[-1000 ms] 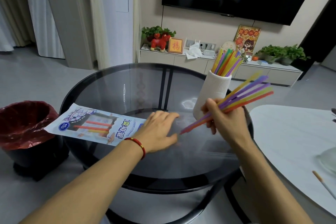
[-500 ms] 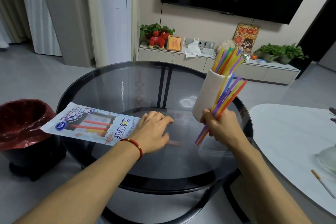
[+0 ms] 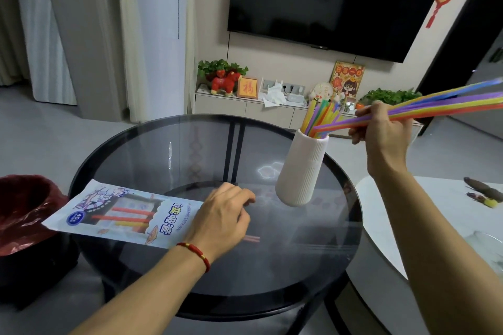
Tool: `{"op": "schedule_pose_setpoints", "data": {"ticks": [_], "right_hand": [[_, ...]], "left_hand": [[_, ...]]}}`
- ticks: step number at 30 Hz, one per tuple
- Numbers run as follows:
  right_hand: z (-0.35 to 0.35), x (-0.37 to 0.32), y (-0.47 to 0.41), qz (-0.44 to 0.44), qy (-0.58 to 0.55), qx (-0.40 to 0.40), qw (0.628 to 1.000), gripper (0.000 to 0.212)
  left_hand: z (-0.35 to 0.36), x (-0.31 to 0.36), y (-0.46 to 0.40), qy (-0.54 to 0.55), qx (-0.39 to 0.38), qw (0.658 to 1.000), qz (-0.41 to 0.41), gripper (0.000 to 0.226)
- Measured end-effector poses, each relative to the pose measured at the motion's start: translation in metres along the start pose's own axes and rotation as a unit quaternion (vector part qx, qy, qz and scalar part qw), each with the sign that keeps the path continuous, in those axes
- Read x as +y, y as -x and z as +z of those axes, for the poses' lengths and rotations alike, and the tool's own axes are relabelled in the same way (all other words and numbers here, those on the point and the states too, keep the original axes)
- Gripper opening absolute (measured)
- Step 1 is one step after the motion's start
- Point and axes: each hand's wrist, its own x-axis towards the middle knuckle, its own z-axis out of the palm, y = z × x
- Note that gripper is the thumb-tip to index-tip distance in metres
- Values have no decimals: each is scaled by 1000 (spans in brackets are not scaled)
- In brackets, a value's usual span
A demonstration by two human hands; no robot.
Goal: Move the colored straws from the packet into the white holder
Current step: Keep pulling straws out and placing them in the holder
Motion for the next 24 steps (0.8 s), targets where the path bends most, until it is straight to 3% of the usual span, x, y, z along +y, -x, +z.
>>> {"op": "schedule_pose_setpoints", "data": {"ticks": [5, 14, 16, 21, 24], "right_hand": [[20, -8, -11, -63, 154, -38, 985, 38], [51, -18, -22, -33, 349, -125, 928, 32], [52, -20, -22, -25, 363, -124, 923, 34], [52, -26, -30, -6, 288, -91, 953, 47], [48, -27, -35, -56, 328, -70, 940, 59]], "left_hand": [[-1, 3, 3, 5, -53, 999, 4, 40], [-3, 5, 7, 11, -87, 996, -2, 50], [-3, 4, 8, 12, -92, 996, -2, 50], [-6, -2, 9, 17, -120, 993, -8, 54], [-7, -5, 11, 10, -141, 990, -7, 53]]}}
